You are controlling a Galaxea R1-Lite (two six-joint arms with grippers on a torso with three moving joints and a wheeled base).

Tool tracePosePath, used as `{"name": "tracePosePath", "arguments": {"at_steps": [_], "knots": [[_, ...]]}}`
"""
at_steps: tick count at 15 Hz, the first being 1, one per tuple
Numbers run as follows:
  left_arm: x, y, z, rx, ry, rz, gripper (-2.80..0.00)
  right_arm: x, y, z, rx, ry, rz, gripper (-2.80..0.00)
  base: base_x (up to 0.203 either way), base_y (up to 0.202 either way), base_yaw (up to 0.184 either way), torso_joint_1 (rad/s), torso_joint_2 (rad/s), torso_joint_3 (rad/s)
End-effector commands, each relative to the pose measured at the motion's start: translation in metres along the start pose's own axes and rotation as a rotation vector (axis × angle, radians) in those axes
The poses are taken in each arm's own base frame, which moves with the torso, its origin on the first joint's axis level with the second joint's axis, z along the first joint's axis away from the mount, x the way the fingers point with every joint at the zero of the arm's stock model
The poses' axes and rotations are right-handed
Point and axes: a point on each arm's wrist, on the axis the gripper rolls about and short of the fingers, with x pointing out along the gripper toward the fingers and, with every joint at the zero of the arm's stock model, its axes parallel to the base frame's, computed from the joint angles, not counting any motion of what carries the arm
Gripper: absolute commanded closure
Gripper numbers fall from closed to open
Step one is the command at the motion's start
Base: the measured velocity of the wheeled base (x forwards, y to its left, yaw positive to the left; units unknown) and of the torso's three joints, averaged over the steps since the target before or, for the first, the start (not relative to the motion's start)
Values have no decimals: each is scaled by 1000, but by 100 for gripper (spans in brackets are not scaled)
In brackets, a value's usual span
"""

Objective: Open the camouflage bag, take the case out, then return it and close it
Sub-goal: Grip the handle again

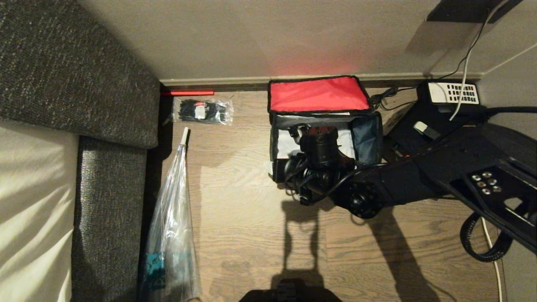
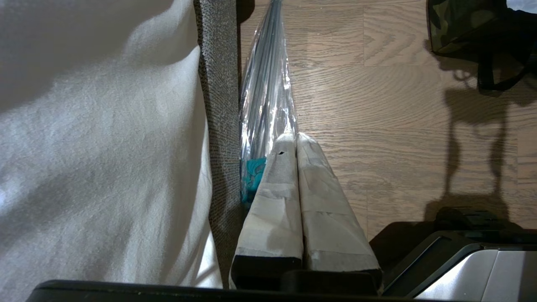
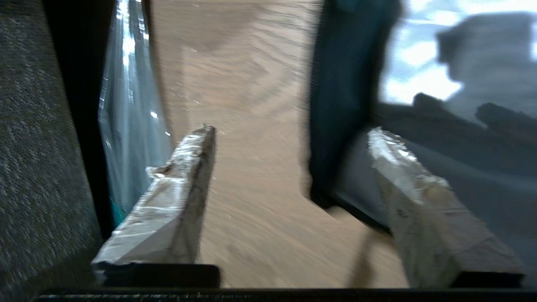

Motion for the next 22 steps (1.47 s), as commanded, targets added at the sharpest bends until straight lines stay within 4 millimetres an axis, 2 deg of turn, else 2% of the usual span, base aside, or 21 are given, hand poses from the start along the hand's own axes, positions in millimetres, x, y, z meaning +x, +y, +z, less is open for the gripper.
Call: {"name": "tracePosePath", "arguments": {"at_steps": [1,4,5,10,15,20,21,22], "knots": [[0,0,0,0,-2,1,0,26,7,-17,0,10,13,-280,0,0,0,0,0,0],[0,0,0,0,-2,1,0,40,17,-30,5,7,36,-280,0,0,0,0,0,0],[0,0,0,0,-2,1,0,41,18,-30,3,-4,43,0,0,0,0,0,0,0],[0,0,0,0,-2,1,0,48,21,-27,-53,-43,25,0,0,0,0,0,0,0],[0,0,0,0,-2,1,0,44,48,-31,-30,-61,88,0,0,0,0,0,0,0],[0,0,0,0,-2,1,0,46,47,-42,-54,-22,79,0,0,0,0,0,0,0],[0,0,0,0,-2,1,0,46,46,-45,-57,-12,77,-280,0,0,0,0,0,0],[0,0,0,0,-2,1,0,45,45,-47,-55,0,76,-280,0,0,0,0,0,0]]}}
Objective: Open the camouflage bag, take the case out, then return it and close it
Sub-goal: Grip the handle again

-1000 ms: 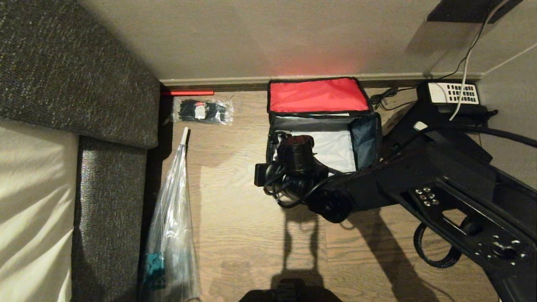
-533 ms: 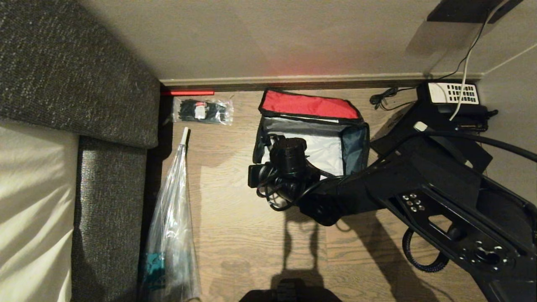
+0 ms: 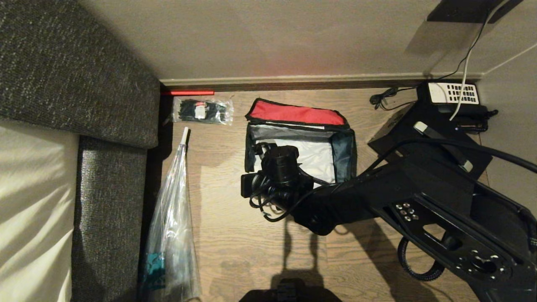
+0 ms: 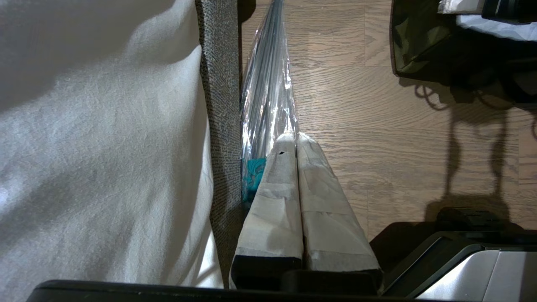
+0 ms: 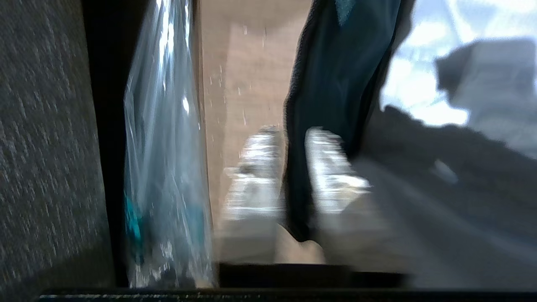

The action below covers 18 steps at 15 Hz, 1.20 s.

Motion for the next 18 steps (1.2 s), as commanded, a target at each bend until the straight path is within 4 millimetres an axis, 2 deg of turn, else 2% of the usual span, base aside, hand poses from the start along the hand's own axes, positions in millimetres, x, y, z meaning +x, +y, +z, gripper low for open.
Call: {"name": "tracePosePath", "arguments": {"at_steps": [1,5,8,11,14,16,18], "knots": [[0,0,0,0,-2,-2,0,0,-1,-6,2,21,-7,-280,0,0,0,0,0,0],[0,0,0,0,-2,0,0,-7,0,2,7,3,0,-280,0,0,0,0,0,0],[0,0,0,0,-2,0,0,-31,4,31,15,-55,20,-280,0,0,0,0,0,0],[0,0,0,0,-2,-1,0,-62,5,52,24,-76,27,-280,0,0,0,0,0,0],[0,0,0,1,-2,0,0,-98,-1,55,32,-41,13,-280,0,0,0,0,0,0],[0,0,0,0,-2,0,0,-125,-12,55,54,-14,-15,-280,0,0,0,0,0,0],[0,0,0,0,-2,0,0,-158,-28,64,123,-28,-52,-280,0,0,0,0,0,0]]}}
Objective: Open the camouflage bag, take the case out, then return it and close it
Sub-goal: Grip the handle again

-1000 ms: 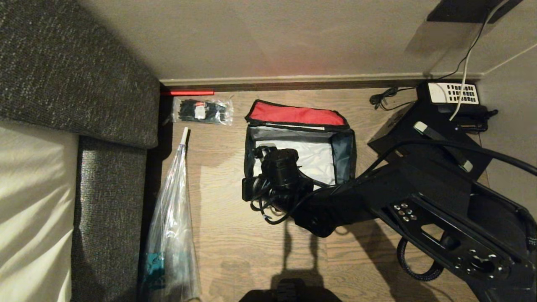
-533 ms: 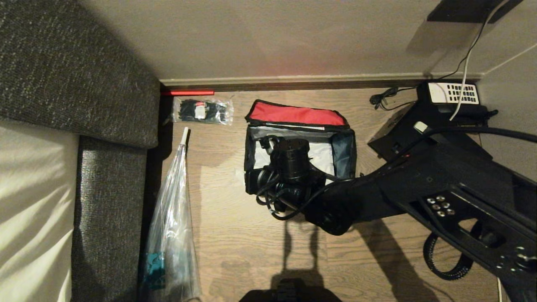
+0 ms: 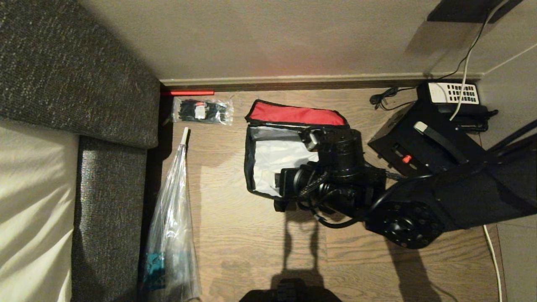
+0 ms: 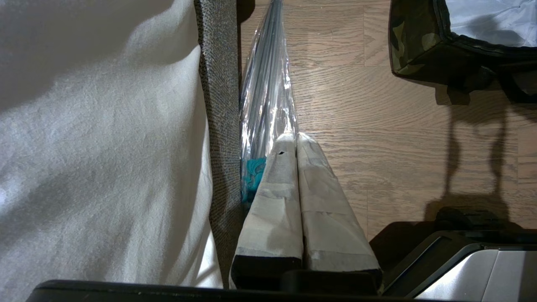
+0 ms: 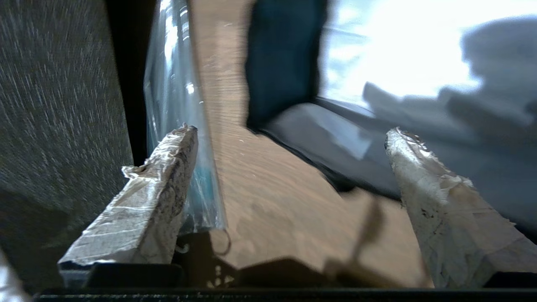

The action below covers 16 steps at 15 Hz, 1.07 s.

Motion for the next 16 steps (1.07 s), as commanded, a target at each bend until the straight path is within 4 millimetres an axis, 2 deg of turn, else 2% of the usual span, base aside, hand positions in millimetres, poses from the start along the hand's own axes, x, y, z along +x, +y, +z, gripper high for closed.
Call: {"name": "tracePosePath", "arguments": {"at_steps": [1,2,4,6,8,9,12,16], "knots": [[0,0,0,0,-2,1,0,-52,-20,23,85,-62,-41,-280,0,0,0,0,0,0],[0,0,0,0,-2,1,0,-70,-35,25,116,-69,-82,0,0,0,0,0,0,0],[0,0,0,0,-2,1,0,-102,-56,31,150,-95,-154,0,0,0,0,0,0,0],[0,0,0,0,-2,1,0,-129,-74,26,168,-60,-294,0,0,0,0,0,0,0],[0,0,0,0,-2,1,0,-147,-89,16,180,5,-436,0,0,0,0,0,0,0],[0,0,0,0,-2,1,0,-152,-101,17,194,16,-489,0,0,0,0,0,0,0],[0,0,0,0,-2,1,0,-159,-136,17,223,47,-617,0,0,0,0,0,0,0],[0,0,0,0,-2,1,0,-133,-158,4,157,136,-619,0,0,0,0,0,0,0]]}}
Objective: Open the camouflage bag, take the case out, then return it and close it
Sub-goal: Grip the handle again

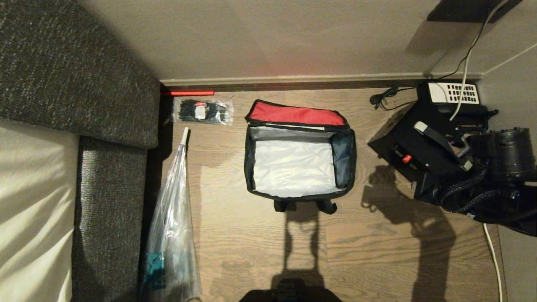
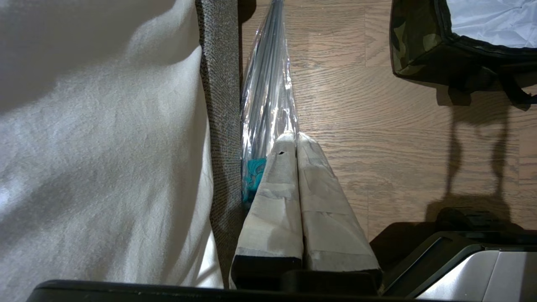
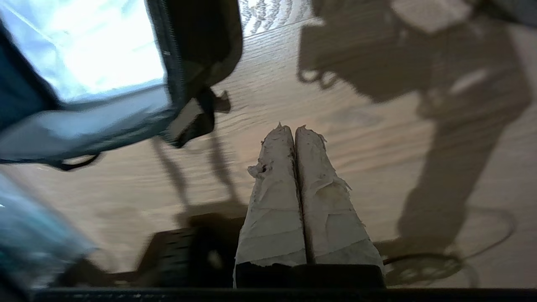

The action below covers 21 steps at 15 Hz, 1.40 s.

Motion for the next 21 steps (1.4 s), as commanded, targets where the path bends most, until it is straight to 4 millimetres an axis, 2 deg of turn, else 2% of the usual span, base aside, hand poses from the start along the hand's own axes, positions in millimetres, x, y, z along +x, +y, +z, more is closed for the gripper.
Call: {"name": "tracePosePath", "arguments": {"at_steps": [1,4,6,8,10,11,18,19,21], "knots": [[0,0,0,0,-2,0,0,33,-14,-6,-122,56,-78,0,0,0,0,0,0,0],[0,0,0,0,-2,0,0,68,-26,4,-270,-43,-122,0,0,0,0,0,0,0],[0,0,0,0,-2,0,0,81,-34,7,-412,-96,-173,0,0,0,0,0,0,0],[0,0,0,0,-2,0,0,85,-45,12,-550,-167,-249,0,0,0,0,0,0,0],[0,0,0,0,-2,0,0,88,-50,2,-613,-189,-265,0,0,0,0,0,0,0],[0,0,0,0,-2,0,0,87,-51,-4,-625,-174,-264,0,0,0,0,0,0,0],[0,0,0,0,-2,-2,0,94,-53,-6,-621,-180,-279,0,0,0,0,0,0,0],[0,0,0,0,-2,0,0,95,-53,-6,-617,-178,-280,-280,0,0,0,0,0,0],[0,0,0,0,-2,-1,0,94,-53,-8,-626,-168,-279,-280,0,0,0,0,0,0]]}}
